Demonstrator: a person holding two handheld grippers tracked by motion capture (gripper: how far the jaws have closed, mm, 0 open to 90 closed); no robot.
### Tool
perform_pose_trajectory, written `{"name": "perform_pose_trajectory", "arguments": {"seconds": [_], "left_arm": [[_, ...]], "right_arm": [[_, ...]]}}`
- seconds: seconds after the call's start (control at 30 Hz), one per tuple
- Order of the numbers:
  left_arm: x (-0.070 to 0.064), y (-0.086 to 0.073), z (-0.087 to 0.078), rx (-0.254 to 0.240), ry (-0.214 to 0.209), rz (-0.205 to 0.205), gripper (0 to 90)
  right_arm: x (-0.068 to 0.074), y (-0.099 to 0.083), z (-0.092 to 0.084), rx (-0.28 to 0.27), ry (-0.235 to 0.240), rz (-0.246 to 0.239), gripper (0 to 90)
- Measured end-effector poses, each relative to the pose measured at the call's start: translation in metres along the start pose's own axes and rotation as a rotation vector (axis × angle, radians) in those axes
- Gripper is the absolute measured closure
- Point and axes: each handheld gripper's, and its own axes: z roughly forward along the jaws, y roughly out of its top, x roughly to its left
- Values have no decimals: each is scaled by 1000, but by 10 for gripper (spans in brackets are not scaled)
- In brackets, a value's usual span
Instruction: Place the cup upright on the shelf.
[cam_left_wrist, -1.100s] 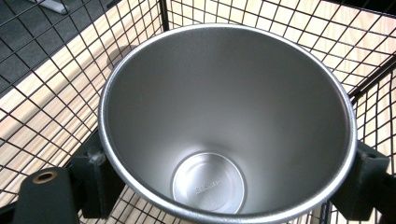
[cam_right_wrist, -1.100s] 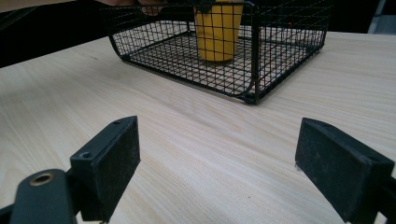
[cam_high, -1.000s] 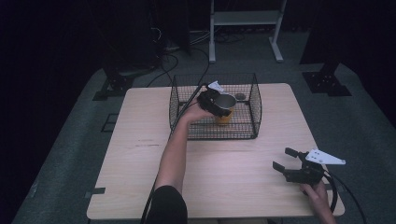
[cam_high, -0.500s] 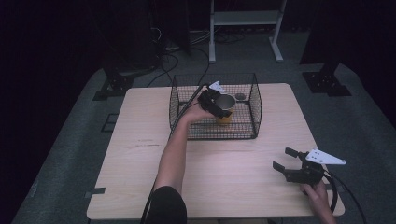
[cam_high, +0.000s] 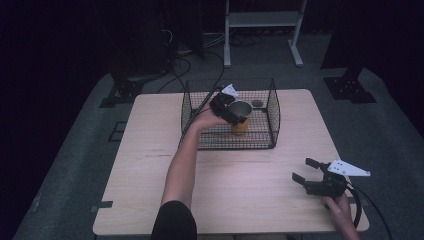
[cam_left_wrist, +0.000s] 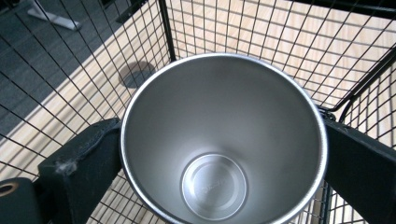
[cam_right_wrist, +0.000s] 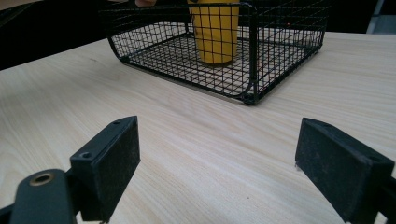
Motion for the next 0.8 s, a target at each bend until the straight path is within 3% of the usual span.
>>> {"name": "perform_pose_trajectory", "arguments": {"seconds": [0.6,0.8], "left_arm": [[-5,11,-31,-76,36,22,16],[-11,13,-39,-72,35,39,16]], "right_arm": [[-1,0,-1,-8,1,7,129],[-1,0,-1,-8,-4,9,129]]}}
